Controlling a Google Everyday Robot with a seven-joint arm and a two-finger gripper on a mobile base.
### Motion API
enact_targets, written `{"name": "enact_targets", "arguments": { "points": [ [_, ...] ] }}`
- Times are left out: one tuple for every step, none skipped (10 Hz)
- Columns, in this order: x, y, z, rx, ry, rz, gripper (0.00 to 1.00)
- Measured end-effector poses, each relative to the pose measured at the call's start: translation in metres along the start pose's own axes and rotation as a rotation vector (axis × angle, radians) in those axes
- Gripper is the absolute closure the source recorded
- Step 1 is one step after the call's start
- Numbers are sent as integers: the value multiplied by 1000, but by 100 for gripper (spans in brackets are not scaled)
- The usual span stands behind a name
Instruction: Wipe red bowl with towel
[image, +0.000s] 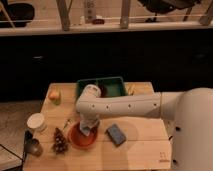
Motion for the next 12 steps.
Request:
{"name": "enact_targets", "arguments": {
  "points": [
    [-10,-13,3,4,-10,-37,98],
    [-19,-20,7,0,-21,-66,98],
    [-29,-26,11,-7,-37,-100,98],
    [-36,-28,14,-12,-51,-125,98],
    [-43,-29,17,-21,-66,-156,98],
    [-49,-28,18,-26,-74,-169,98],
    [-57,-19,20,-39,-87,-185,98],
    [-63,-4,22,-54,-97,-187,98],
    [-68,7,22,-62,-107,-183,98],
    [-67,18,22,-70,-112,-169,98],
    [-65,33,22,-80,-116,-149,98],
    [-58,50,21,-89,-114,-116,98]
  ]
}}
